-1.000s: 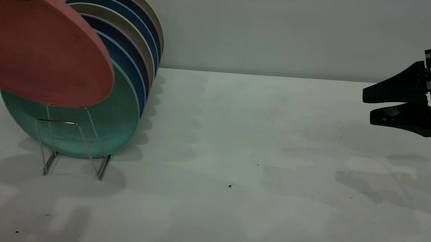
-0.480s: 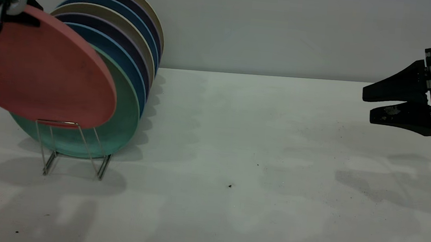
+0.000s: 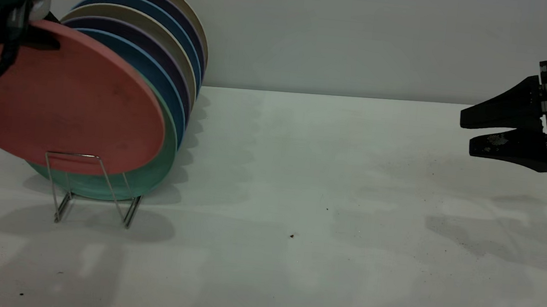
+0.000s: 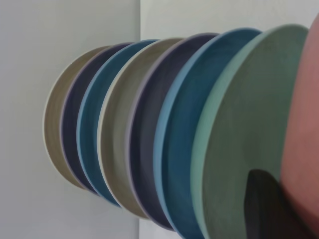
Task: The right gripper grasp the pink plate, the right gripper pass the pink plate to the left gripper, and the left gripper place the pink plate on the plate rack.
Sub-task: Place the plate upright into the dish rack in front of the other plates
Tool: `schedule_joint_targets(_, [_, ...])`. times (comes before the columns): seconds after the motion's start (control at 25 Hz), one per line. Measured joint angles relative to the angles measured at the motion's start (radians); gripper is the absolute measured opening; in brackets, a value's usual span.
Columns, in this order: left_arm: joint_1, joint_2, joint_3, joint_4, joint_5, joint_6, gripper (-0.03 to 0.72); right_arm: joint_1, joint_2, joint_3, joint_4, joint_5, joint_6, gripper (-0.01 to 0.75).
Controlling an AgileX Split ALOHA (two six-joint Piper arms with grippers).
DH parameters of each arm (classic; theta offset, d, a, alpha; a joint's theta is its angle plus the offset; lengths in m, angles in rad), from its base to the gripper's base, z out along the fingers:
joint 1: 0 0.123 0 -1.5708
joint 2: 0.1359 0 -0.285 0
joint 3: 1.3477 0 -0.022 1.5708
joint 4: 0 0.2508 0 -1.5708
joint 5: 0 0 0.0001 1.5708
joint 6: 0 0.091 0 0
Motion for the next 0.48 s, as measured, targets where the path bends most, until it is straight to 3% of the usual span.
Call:
schedule_joint_targets(0.28, [0.0, 0.0, 0.0, -0.075, -0.04, -0.002, 0.338, 0.0, 0.0, 0.0, 0.0, 0.005, 0.0, 0.475])
schedule_joint_targets(0.48, [0.0, 0.0, 0.0, -0.148, -0.13, -0.003, 0.392, 0.0, 0.0, 0.0, 0.0, 0.007, 0.002, 0.475])
